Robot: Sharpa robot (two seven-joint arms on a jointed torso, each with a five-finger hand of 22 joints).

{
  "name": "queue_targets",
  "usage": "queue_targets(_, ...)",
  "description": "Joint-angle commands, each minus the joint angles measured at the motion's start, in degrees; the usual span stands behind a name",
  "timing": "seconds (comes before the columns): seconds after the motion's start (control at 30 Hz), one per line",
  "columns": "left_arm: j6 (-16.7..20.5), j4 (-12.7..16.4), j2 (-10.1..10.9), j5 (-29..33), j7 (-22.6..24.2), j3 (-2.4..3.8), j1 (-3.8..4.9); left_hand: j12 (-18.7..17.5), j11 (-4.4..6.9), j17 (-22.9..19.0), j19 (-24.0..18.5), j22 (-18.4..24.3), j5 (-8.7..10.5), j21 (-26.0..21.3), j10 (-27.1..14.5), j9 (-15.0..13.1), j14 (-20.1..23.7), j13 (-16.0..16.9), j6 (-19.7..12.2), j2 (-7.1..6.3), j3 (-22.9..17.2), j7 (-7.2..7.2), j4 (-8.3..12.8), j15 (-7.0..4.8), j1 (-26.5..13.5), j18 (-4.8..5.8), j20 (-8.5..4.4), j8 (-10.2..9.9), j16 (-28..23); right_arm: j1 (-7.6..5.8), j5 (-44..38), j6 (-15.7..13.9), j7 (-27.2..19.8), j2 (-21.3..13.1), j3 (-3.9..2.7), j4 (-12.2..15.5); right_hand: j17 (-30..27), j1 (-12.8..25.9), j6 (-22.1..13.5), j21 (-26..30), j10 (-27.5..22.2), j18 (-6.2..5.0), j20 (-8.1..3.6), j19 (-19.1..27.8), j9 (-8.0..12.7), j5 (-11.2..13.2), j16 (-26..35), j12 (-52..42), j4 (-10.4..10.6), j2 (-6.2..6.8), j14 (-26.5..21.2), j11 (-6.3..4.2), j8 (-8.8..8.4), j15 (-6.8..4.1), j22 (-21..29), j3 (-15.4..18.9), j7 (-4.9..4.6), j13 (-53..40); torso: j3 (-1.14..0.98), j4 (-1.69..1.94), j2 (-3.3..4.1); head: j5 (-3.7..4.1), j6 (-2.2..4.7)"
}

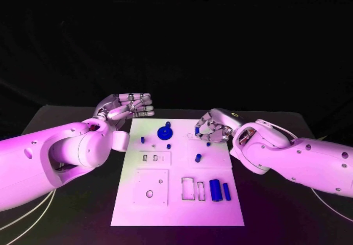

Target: Assemble the parts on the task board

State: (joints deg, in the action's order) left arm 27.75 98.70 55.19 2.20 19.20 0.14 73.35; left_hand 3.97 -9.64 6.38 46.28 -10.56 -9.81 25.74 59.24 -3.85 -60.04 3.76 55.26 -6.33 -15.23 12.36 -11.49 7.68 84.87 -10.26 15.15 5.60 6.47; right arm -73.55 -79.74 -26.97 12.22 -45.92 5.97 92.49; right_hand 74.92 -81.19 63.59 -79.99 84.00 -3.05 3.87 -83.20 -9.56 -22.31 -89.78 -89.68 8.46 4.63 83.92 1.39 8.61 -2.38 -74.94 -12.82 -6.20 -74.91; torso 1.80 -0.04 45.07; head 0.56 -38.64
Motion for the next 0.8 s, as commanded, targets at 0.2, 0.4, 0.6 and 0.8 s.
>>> queue_targets(0.2, -1.24, -0.48, -0.66, -0.31, -0.03, -0.05, 0.04, -0.28, -0.25, 0.08, -0.52, -0.04, 0.24, 0.18, -0.12, 0.06, -0.39, -0.03, 0.22, 0.02, 0.05, 0.07, 0.37, 0.10, 0.45, -0.03, -0.07, -0.38, -0.38, 0.41, -7.09, 4.85, 4.29, 4.84, 0.32, 2.15, 15.08, 0.38, 1.30, -0.28, 5.98, 0.27, -0.23, -0.04, -1.04, -0.34, -0.22, -0.29, 0.00, 0.19, 6.08, -0.40, 0.38, -0.27, -5.12, -0.34, 0.84, -15.06, 0.32, 0.42, -0.41, -1.96, -1.27)
queue_targets(0.4, -1.34, -0.83, -1.23, -0.31, -0.09, -0.11, 0.03, -0.28, -0.24, 0.08, -0.54, -0.05, 0.24, 0.19, -0.12, 0.05, -0.39, -0.03, 0.22, 0.01, 0.03, 0.05, 0.42, 0.10, 0.49, -0.04, -0.06, -0.39, -0.41, 1.65, -8.92, 5.08, 4.83, 8.56, 0.67, 0.36, 15.08, 0.37, 1.27, -0.21, 5.93, 0.25, -0.23, 0.00, -1.05, -0.46, -0.22, -0.23, -0.07, 0.18, 6.08, -0.41, 0.37, -0.27, -5.07, -0.44, 0.84, -14.99, 0.68, 0.51, -0.51, -2.67, -2.12)
queue_targets(0.6, -1.32, -1.19, -1.52, -0.31, -0.11, -0.17, 0.02, -0.28, -0.24, 0.08, -0.54, -0.05, 0.24, 0.19, -0.12, 0.05, -0.39, -0.03, 0.22, 0.01, 0.03, 0.05, 0.42, 0.10, 0.49, -0.04, -0.06, -0.39, -0.41, 3.30, -10.20, 5.48, 4.95, 11.85, 0.90, -1.80, 15.08, 0.44, 1.22, -0.14, 5.88, 0.23, -0.23, 0.04, -1.05, -0.45, -0.22, -0.17, -0.07, 0.21, 6.08, -0.39, 0.34, -0.27, -5.00, -0.45, 0.81, -14.93, 0.68, 0.48, -0.54, -3.40, -2.64)
queue_targets(0.8, -1.39, -1.26, -1.67, -0.31, -0.13, -0.18, 0.01, -0.28, -0.24, 0.08, -0.54, -0.05, 0.24, 0.19, -0.12, 0.05, -0.39, -0.03, 0.22, 0.01, 0.03, 0.05, 0.42, 0.10, 0.49, -0.04, -0.06, -0.39, -0.41, 4.39, -11.01, 5.99, 4.78, 14.24, 1.07, -3.80, 15.08, 0.52, 1.20, -0.08, 5.86, 0.22, -0.22, 0.08, -1.05, -0.45, -0.22, -0.16, -0.05, 0.21, 6.08, -0.38, 0.33, -0.26, -4.95, -0.47, 0.79, -14.92, 0.61, 0.54, -0.47, -3.73, -2.82)
